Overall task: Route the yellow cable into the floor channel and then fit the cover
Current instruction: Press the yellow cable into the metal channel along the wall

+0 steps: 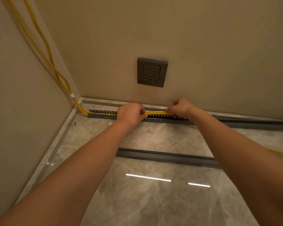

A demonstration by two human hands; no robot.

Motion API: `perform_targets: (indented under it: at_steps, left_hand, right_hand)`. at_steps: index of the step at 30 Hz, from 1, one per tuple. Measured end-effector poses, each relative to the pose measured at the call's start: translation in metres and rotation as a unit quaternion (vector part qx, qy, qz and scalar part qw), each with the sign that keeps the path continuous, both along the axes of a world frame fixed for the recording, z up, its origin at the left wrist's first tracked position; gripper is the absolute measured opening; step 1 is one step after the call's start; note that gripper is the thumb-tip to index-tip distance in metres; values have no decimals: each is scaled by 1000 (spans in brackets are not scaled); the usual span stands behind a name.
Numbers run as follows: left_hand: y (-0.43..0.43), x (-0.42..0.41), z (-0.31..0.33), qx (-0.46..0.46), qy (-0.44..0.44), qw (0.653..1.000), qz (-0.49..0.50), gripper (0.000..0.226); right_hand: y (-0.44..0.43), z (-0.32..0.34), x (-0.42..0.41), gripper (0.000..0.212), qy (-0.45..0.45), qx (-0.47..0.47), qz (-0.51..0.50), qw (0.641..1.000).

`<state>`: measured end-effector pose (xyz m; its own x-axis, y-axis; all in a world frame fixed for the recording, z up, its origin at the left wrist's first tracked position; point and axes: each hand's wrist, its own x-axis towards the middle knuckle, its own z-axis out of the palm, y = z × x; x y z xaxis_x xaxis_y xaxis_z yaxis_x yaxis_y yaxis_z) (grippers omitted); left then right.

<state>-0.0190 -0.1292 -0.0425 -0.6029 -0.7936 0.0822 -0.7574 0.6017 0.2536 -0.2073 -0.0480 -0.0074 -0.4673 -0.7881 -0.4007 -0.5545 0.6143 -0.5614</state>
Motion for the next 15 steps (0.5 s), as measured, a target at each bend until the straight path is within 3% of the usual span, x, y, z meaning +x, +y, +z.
perform_targets:
  at_steps: [6, 15]
  left_hand:
    - [-1, -5, 4, -52, -39, 998, -25, 21]
    - [29, -49, -1, -57, -20, 994, -86, 23]
  right_hand:
    - [-1, -3, 3, 20, 186, 5, 56, 981]
    - [-1, -23, 2, 21, 212, -5, 87, 973]
